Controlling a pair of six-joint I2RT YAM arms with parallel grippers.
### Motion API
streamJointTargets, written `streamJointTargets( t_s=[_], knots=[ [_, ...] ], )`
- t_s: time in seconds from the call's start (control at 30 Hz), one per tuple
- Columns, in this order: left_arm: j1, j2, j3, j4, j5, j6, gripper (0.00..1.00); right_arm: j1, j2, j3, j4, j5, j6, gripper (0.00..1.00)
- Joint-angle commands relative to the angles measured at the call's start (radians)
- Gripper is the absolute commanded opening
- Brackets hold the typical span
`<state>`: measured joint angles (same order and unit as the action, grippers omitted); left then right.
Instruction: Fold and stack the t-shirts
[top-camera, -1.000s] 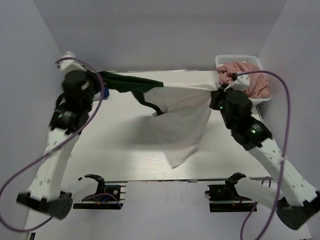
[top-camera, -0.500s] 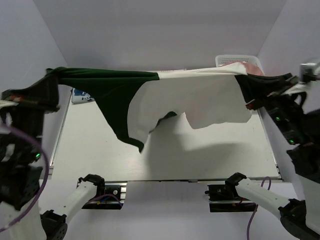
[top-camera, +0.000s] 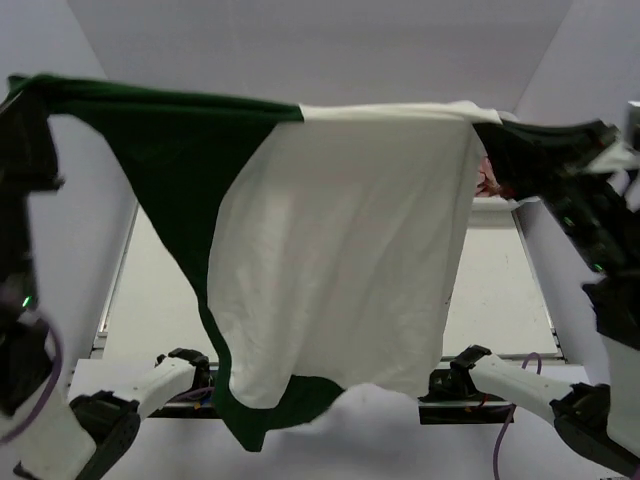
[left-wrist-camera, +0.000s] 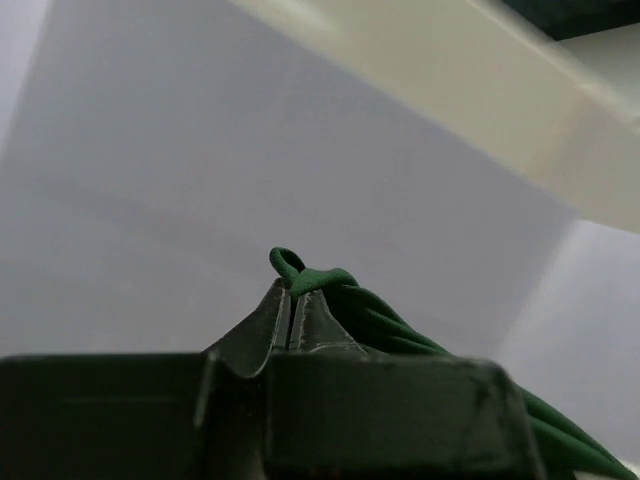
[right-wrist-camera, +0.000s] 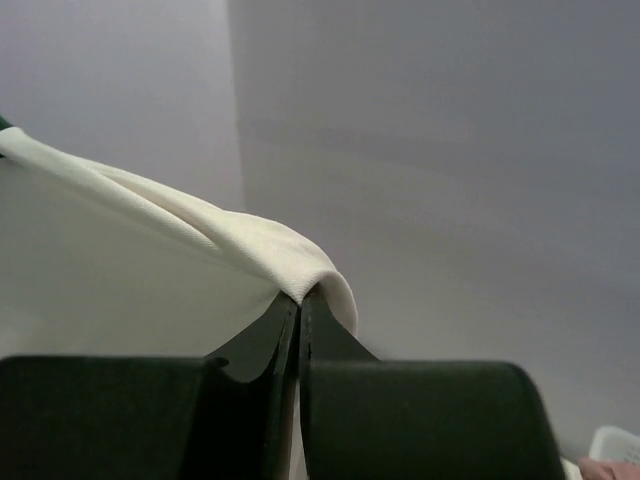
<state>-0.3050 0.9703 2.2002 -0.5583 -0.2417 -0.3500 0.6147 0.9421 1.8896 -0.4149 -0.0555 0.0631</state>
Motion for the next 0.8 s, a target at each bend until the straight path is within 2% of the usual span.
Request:
streamJointTargets(
  t_s=[0.0, 0.03, 0.17, 0.2, 0.23, 0.3, 0.33, 0.37, 0.4, 0.43, 0.47, 0.5, 0.53, 0.6, 0.67, 0.7, 0.73, 0.77],
  knots=[
    [0.007, 0.151, -0.064, 0.064, -0.372, 0.092, 0.00, -0.024, 0.095, -0.068, 0.082, 0.284, -0.055, 0.00],
    [0.007, 0.216, -0.091, 0.080, -0.449, 0.092, 0.00, -0.024, 0.109, -0.090, 0.091, 0.308, -0.045, 0.00],
    [0.024, 0.399, -0.279, 0.093, -0.591, 0.097, 0.00, -0.033, 0.266, -0.354, 0.220, 0.416, 0.041, 0.00],
    [0.024, 0.441, -0.312, 0.093, -0.600, 0.083, 0.00, -0.038, 0.267, -0.354, 0.225, 0.416, 0.041, 0.00],
    [0.035, 0.480, -0.347, 0.103, -0.600, 0.083, 0.00, -0.046, 0.362, -0.410, 0.229, 0.405, 0.070, 0.00],
    [0.062, 0.621, -0.428, 0.091, -0.578, 0.028, 0.00, -0.067, 0.437, -0.438, 0.246, 0.364, 0.122, 0.00],
    [0.087, 0.677, -0.447, 0.075, -0.561, 0.016, 0.00, -0.070, 0.554, -0.469, 0.248, 0.317, 0.129, 0.00],
    [0.096, 0.738, -0.447, 0.043, -0.542, -0.006, 0.00, -0.085, 0.596, -0.471, 0.246, 0.284, 0.138, 0.00],
    [0.096, 0.801, -0.419, 0.003, -0.498, -0.036, 0.00, -0.089, 0.685, -0.456, 0.223, 0.208, 0.153, 0.14],
    [0.096, 0.931, -0.389, -0.044, -0.470, -0.087, 0.07, -0.095, 0.764, -0.423, 0.190, 0.192, 0.170, 0.50],
    [0.096, 0.990, -0.310, -0.151, -0.441, -0.116, 0.21, -0.098, 0.799, -0.397, 0.174, 0.134, 0.172, 0.90],
    [0.096, 1.040, -0.271, -0.197, -0.392, -0.145, 0.42, -0.101, 0.855, -0.388, 0.150, 0.140, 0.199, 0.90],
    [0.096, 1.080, -0.242, -0.231, -0.369, -0.185, 0.49, -0.101, 0.877, -0.385, 0.140, 0.143, 0.205, 0.90],
    [0.096, 1.124, -0.226, -0.249, -0.323, -0.195, 0.56, -0.107, 0.888, -0.414, 0.133, 0.154, 0.239, 0.90],
    [0.096, 1.093, -0.325, -0.226, -0.303, -0.208, 0.65, -0.109, 0.823, -0.516, 0.146, 0.167, 0.253, 0.90],
    [0.096, 1.031, -0.373, -0.169, -0.268, -0.208, 0.79, -0.110, 0.802, -0.547, 0.193, 0.174, 0.273, 0.90],
    [0.096, 0.994, -0.420, -0.141, -0.251, -0.208, 1.00, -0.113, 0.782, -0.608, 0.208, 0.189, 0.283, 0.90],
    [0.087, 0.917, -0.518, -0.088, -0.211, -0.208, 1.00, -0.122, 0.714, -0.668, 0.234, 0.213, 0.320, 0.90]
  ],
)
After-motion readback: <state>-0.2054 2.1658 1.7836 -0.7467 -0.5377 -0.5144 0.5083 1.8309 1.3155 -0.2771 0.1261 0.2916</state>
